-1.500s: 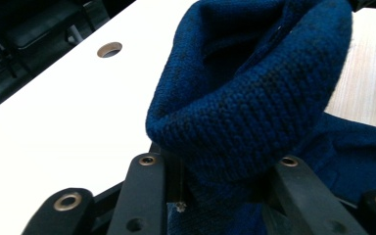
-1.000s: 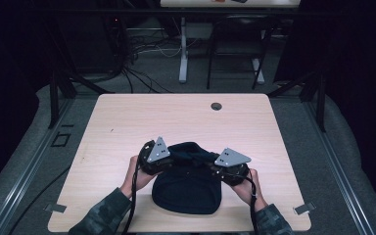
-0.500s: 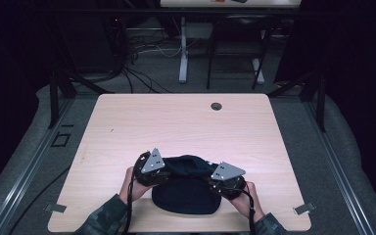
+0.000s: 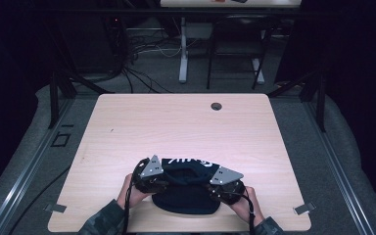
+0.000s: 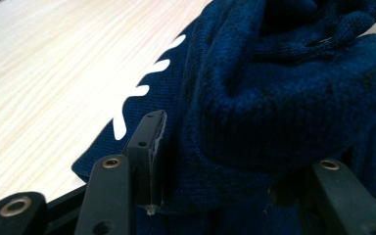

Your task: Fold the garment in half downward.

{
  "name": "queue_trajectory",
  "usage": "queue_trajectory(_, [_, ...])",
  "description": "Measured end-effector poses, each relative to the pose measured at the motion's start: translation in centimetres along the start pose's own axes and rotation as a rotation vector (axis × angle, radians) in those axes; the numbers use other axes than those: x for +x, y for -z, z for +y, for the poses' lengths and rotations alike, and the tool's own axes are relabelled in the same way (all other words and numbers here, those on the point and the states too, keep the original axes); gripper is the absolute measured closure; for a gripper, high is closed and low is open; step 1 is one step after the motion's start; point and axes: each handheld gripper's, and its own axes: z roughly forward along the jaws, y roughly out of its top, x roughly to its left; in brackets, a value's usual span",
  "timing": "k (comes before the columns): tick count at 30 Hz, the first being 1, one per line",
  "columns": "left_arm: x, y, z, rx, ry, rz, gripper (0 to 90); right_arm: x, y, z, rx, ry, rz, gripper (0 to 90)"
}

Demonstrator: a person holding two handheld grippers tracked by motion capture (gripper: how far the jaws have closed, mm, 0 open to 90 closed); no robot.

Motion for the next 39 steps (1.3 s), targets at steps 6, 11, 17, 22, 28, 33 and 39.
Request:
queue_trajectory(6, [-0.4,0.0,-0.5,0.027,0.002,-0.010,47.3,0.2,-0.3,-0.3,0.025,-0.004,0.022,61.2])
queue_trajectory(11, [-0.5,0.1,-0.7,0.045,0.014,-0.020,47.0,0.3,-0.5,-0.8,0.048,-0.006,0.035,60.5])
queue_trajectory(17, [-0.5,0.6,-0.9,0.045,0.036,-0.020,44.7,0.2,-0.4,-0.8,0.048,-0.010,0.048,58.5])
queue_trajectory(22, [-0.5,1.1,-1.0,0.050,0.053,-0.012,41.5,0.3,0.0,-0.8,0.050,-0.014,0.051,57.8])
queue_trajectory(28, [-0.6,1.6,-1.2,0.059,0.068,-0.017,39.5,0.2,0.0,-1.0,0.055,-0.026,0.060,57.3])
queue_trajectory(33, [-0.7,2.4,-1.2,0.081,0.075,-0.027,35.8,0.0,0.3,-1.1,0.070,-0.034,0.068,54.9])
queue_trajectory(39, [-0.2,4.2,-1.6,0.081,0.119,-0.022,32.4,-0.5,2.1,-1.0,0.082,-0.087,0.057,48.8])
